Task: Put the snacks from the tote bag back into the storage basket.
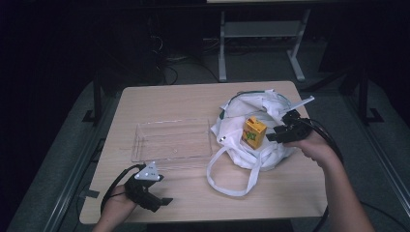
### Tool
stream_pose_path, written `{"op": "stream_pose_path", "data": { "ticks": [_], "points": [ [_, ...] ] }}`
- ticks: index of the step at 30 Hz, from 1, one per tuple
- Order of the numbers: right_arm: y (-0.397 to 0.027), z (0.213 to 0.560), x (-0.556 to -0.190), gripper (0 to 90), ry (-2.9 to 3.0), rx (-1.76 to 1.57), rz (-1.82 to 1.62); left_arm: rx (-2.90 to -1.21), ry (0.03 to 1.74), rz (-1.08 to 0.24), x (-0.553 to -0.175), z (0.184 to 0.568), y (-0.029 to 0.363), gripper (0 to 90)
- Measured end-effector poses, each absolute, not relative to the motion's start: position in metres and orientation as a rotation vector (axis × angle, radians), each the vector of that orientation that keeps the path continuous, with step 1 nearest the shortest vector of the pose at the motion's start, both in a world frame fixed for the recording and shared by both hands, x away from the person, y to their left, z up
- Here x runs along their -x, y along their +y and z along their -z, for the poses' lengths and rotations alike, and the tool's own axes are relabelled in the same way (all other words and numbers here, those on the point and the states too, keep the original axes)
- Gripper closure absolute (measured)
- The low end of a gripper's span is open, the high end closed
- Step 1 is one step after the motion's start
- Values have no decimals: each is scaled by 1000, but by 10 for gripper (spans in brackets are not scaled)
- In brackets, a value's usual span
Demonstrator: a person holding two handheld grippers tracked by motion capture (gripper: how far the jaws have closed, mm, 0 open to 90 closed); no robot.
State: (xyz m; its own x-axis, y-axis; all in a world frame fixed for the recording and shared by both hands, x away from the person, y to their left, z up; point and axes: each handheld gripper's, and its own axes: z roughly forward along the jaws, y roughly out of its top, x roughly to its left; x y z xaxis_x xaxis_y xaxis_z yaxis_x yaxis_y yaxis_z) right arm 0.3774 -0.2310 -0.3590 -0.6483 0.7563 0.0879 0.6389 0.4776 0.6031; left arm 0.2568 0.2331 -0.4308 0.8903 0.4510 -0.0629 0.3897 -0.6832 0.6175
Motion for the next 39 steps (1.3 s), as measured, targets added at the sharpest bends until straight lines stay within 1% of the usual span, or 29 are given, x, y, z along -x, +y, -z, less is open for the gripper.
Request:
{"op": "stream_pose_path", "data": {
  "ticks": [8, 21, 27, 39],
  "points": [
    [-215, 349, -396, 413, 2589, -1199, -828, -2398, 599, -117, -256, 431, 233, 145],
    [-188, 336, -424, 343, 2680, -1143, -714, -2400, 593, -113, -256, 430, 234, 145],
    [-177, 340, -434, 336, 2710, -1124, -673, -2397, 597, -107, -256, 431, 234, 146],
    [-164, 359, -449, 333, 2743, -1130, -593, -2406, 584, -105, -255, 430, 234, 146]
  ]
}}
